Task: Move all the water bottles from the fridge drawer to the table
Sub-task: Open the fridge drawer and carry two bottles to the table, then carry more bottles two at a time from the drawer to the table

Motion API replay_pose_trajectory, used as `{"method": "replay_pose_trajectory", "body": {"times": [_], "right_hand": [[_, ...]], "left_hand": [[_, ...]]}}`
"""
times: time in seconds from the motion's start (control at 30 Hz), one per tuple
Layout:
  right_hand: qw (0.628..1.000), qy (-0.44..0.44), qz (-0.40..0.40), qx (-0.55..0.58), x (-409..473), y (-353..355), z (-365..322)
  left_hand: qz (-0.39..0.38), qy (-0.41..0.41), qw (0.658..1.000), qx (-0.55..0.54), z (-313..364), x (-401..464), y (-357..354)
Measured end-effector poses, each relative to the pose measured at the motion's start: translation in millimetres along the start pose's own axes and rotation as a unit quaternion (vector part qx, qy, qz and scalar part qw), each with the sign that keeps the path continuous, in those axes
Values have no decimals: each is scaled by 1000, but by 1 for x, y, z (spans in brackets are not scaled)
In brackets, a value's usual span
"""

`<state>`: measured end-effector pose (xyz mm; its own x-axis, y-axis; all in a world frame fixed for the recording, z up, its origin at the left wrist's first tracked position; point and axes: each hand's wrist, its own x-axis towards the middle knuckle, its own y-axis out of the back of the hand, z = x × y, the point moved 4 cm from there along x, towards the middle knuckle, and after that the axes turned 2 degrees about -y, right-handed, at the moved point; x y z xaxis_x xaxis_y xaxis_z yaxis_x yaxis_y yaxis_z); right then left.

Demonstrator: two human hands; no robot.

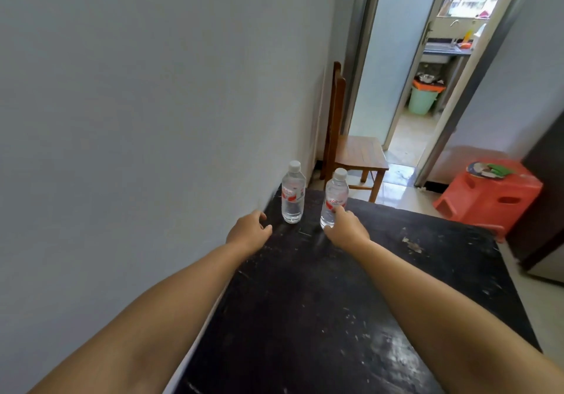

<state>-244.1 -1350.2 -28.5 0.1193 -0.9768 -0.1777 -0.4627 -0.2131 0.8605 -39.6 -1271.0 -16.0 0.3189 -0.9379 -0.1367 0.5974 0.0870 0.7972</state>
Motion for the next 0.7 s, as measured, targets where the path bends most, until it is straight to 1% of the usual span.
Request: {"method": "replay_pose_trajectory", "body": {"times": [0.23,0.3,0.53,0.63,0.7], "right_hand": [[996,28,-64,-50,-70,-27,-14],[995,38,-71,-65,-83,-31,-19],[978,152,-84,-119,-138,-49,-77],[967,199,-99,-127,-151,-52,-100],[952,246,-118,-138,-161,-59,-116]], "left_hand": [[-18,14,1000,2,-37,-81,3],[-21,20,1000,-4,-45,-98,4],[18,87,995,-33,-82,-172,46],[31,118,991,-47,-93,-198,51],[52,154,985,-61,-103,-223,49]]}}
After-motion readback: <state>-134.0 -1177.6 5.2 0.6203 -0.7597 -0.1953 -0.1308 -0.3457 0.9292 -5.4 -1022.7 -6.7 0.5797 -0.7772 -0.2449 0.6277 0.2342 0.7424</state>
